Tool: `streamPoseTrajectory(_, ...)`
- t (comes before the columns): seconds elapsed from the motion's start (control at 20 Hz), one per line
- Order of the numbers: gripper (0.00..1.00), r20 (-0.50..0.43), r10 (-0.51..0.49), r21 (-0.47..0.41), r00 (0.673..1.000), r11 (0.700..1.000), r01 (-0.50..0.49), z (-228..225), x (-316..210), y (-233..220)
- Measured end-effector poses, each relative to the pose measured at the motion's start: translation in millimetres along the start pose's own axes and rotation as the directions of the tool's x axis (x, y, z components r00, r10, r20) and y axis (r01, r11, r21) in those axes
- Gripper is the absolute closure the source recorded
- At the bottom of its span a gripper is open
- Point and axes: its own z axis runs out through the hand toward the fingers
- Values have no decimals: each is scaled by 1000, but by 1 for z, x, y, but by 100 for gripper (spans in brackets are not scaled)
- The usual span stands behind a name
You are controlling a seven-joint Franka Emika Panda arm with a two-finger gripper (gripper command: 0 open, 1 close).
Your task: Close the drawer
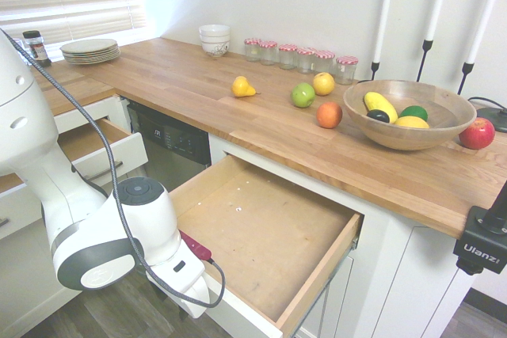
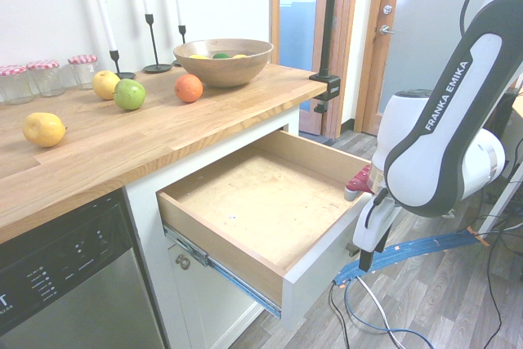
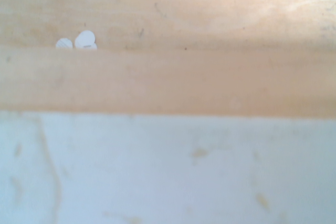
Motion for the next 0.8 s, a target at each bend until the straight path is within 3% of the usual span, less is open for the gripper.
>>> streamPoseTrajectory(0.8, 100, -7, -2, 6, 1000, 1000, 2, 1, 0, -1)
